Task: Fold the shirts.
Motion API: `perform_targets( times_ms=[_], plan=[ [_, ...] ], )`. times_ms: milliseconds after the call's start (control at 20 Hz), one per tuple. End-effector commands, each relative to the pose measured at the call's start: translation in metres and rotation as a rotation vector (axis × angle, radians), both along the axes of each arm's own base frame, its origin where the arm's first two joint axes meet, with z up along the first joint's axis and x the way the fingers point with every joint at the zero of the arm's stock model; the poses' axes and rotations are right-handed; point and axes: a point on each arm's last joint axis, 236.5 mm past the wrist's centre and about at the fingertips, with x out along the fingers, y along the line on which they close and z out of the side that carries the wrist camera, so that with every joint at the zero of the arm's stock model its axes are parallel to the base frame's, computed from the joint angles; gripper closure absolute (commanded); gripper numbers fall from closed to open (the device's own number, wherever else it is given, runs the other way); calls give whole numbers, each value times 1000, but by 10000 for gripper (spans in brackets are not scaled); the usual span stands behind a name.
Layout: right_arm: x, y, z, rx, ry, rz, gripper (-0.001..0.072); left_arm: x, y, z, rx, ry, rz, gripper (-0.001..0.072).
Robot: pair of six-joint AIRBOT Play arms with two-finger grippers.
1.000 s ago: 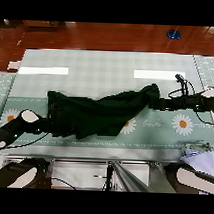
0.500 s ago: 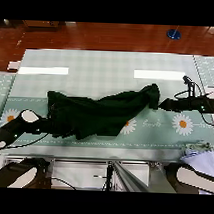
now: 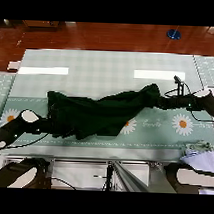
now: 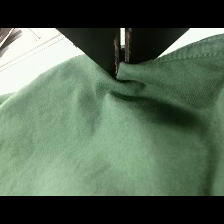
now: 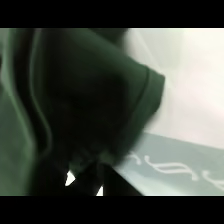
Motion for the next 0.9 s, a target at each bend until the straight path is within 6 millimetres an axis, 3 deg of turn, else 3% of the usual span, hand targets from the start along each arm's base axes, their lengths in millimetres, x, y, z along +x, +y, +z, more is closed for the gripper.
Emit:
perform_targets(
  times_ms=[0,100,250,450,600,750,850],
  plan=[
    [5,3,0,-2,-8,-9,681,1,0,0,0,-2,1,683],
    [14,-4,26,-3,-76,-33,681,3,0,2,-1,-9,0,684],
    [24,-27,88,-41,-242,-81,682,20,-5,19,-18,-69,-35,685],
    [17,-47,172,-101,-456,-127,683,63,-17,75,-61,-220,-98,685],
    [5,-47,222,-138,-590,-149,684,102,-26,149,-90,-423,-132,685],
    [-6,-42,264,-143,-687,-187,684,126,-25,249,-106,-688,-136,685],
    [-10,-40,304,-155,-777,-205,684,132,-14,319,-99,-873,-105,685]
  ],
)
